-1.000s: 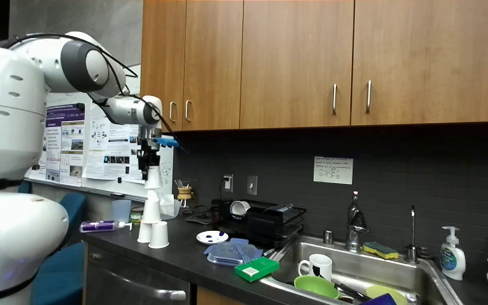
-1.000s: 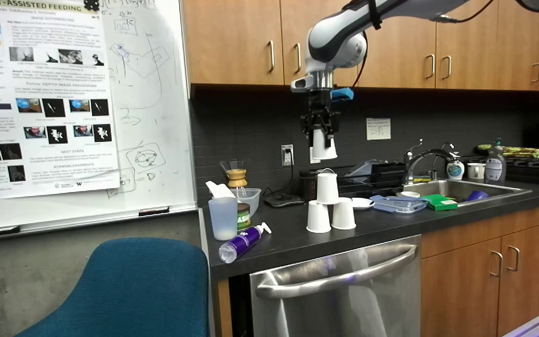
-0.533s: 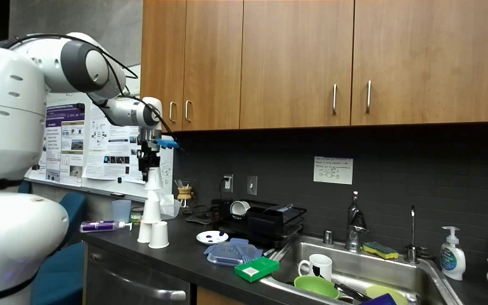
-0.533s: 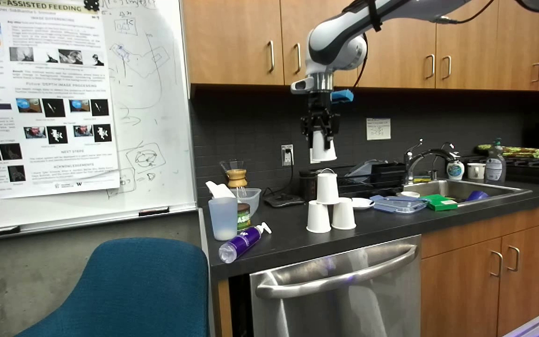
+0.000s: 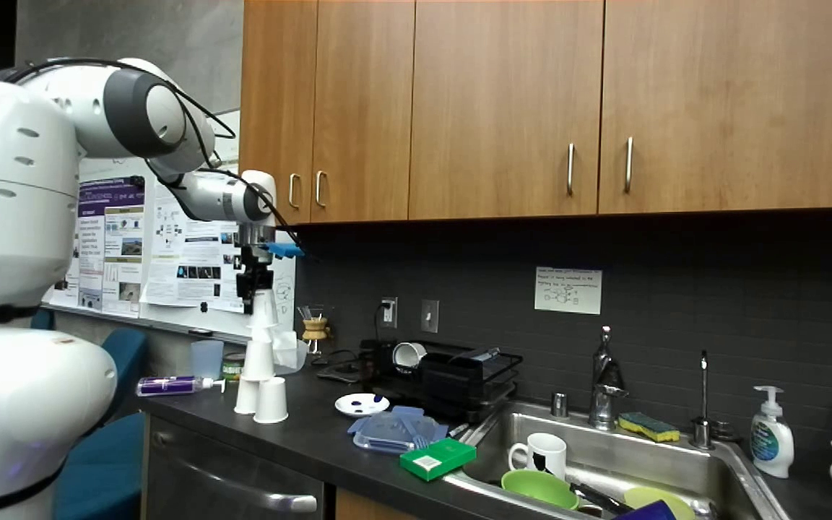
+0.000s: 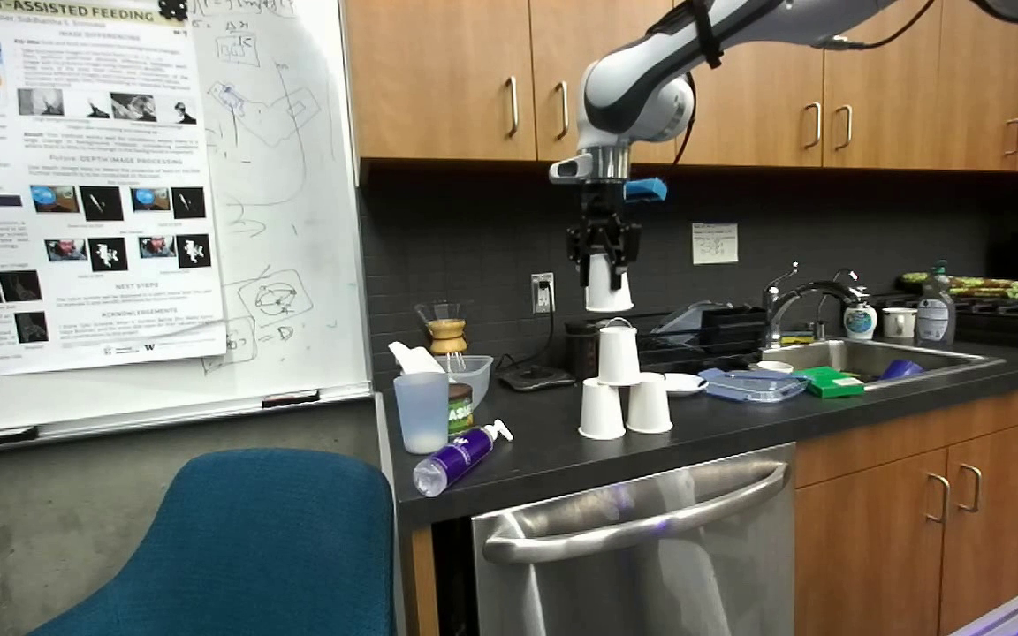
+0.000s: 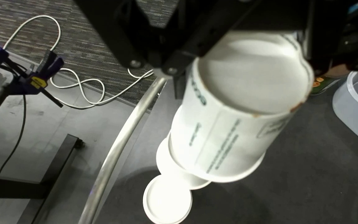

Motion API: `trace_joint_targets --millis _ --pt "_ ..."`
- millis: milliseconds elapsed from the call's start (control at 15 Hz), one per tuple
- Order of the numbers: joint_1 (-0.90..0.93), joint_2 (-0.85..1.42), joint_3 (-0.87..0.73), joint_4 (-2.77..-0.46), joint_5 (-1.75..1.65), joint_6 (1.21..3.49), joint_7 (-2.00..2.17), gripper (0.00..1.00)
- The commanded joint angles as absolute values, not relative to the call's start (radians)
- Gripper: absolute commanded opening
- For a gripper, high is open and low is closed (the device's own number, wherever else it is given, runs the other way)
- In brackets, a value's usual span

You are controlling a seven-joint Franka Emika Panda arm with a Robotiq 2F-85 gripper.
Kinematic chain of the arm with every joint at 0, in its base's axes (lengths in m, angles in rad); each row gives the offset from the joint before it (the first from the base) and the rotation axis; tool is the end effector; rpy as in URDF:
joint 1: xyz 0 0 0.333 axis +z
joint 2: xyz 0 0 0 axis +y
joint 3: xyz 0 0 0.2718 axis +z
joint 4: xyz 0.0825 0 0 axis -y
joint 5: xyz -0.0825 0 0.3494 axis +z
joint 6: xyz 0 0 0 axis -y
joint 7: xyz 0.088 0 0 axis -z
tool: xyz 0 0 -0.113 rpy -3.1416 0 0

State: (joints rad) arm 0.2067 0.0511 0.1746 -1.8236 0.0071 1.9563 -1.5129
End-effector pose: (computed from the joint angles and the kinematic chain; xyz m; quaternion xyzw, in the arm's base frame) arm 0.5119 0.2043 0.4694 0.5847 0.8101 0.0389 0.0155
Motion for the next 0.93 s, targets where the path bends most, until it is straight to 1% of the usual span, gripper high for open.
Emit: trace_joint_targets --millis 0,400,867 --pt "0.192 0.019 0.181 -1.859 0.034 1.984 -1.534 0.42" --pt "0.195 -0.014 0.182 -1.877 0.033 1.981 -1.531 0.42" --pt "0.205 -0.071 0.183 -1.957 0.028 2.034 -1.524 0.42"
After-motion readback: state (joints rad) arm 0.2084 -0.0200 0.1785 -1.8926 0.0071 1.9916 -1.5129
